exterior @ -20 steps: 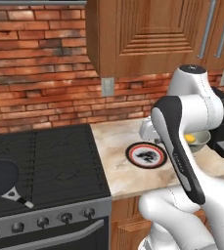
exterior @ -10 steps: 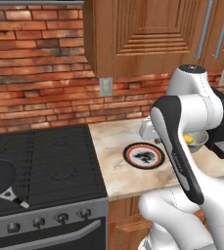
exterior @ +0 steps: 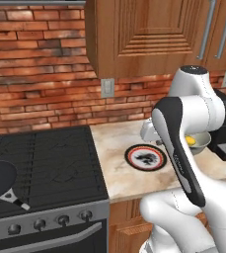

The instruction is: Place the fish on the plate and place the lemon on the same plate.

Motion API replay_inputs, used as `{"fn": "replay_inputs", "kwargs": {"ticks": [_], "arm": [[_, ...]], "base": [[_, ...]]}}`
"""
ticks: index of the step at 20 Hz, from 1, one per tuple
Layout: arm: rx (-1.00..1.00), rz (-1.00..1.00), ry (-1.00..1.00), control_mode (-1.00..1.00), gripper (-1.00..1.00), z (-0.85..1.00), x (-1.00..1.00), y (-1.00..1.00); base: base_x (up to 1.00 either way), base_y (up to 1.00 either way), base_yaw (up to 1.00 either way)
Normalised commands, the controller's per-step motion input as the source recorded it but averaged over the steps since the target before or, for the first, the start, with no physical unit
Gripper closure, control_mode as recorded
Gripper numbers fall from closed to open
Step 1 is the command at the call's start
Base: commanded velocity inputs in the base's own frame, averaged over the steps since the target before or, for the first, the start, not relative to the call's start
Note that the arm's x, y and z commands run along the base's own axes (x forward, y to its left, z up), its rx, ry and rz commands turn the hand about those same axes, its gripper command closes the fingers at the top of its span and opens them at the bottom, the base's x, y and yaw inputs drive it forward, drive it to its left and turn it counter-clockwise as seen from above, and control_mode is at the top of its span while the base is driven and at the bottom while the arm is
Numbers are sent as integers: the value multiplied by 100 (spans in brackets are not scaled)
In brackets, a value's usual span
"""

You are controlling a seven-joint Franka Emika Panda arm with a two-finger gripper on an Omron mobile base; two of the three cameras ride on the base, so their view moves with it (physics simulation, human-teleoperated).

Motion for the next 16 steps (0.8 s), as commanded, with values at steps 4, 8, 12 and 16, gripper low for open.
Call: {"fn": "replay_inputs", "kwargs": {"ticks": [4, 8, 12, 16], "arm": [[0, 0, 0, 100, 100, 0, 0, 0], [0, 0, 0, 100, 100, 0, 0, 0], [0, 0, 0, 100, 100, 0, 0, 0], [0, 0, 0, 100, 100, 0, 0, 0]], "base": [[13, -16, 0], [29, -11, 0], [12, -15, 0], [0, -16, 0]]}}
